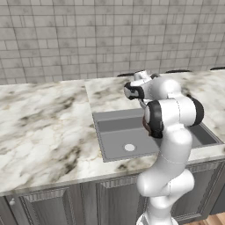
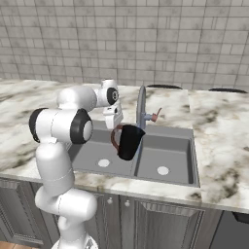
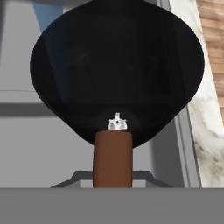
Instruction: Turn on the sink faucet and place the jug under the water for a few seconds to fill it up.
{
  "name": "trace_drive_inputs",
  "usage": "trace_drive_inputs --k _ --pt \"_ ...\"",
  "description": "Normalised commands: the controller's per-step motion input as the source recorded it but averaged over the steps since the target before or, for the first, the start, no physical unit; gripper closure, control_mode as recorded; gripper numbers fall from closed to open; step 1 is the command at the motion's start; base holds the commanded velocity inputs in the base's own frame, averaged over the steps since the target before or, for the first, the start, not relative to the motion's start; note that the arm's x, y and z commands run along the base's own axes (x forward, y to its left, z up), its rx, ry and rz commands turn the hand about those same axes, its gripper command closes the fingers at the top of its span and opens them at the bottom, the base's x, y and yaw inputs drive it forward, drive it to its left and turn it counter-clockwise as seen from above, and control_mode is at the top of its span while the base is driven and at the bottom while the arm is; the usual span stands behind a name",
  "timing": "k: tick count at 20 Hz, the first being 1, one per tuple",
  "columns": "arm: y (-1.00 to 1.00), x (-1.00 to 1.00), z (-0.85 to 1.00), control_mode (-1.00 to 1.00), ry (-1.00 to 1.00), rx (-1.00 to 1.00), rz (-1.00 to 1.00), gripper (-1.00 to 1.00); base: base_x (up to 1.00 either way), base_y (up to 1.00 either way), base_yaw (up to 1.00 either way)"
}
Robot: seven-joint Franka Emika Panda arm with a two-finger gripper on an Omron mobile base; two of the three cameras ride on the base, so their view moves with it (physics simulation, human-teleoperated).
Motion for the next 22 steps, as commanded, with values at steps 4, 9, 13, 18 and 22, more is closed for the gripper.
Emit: trace_drive_inputs --k 4,9,13,18,22 --pt "0.0 0.44 -0.06 -1.0 0.0 0.0 -0.01 1.0 0.0 0.0 0.0" --pt "-0.04 0.42 -0.01 -1.0 0.01 0.0 -0.01 1.0 0.0 0.0 0.0" --pt "-0.08 0.42 0.0 -1.0 0.0 0.0 0.0 1.0 0.0 0.0 0.0" --pt "-0.1 0.42 -0.02 -1.0 0.0 0.0 0.0 1.0 0.0 0.0 0.0" --pt "-0.13 0.2 -0.11 -1.0 0.0 0.0 0.0 1.0 0.0 0.0 0.0"
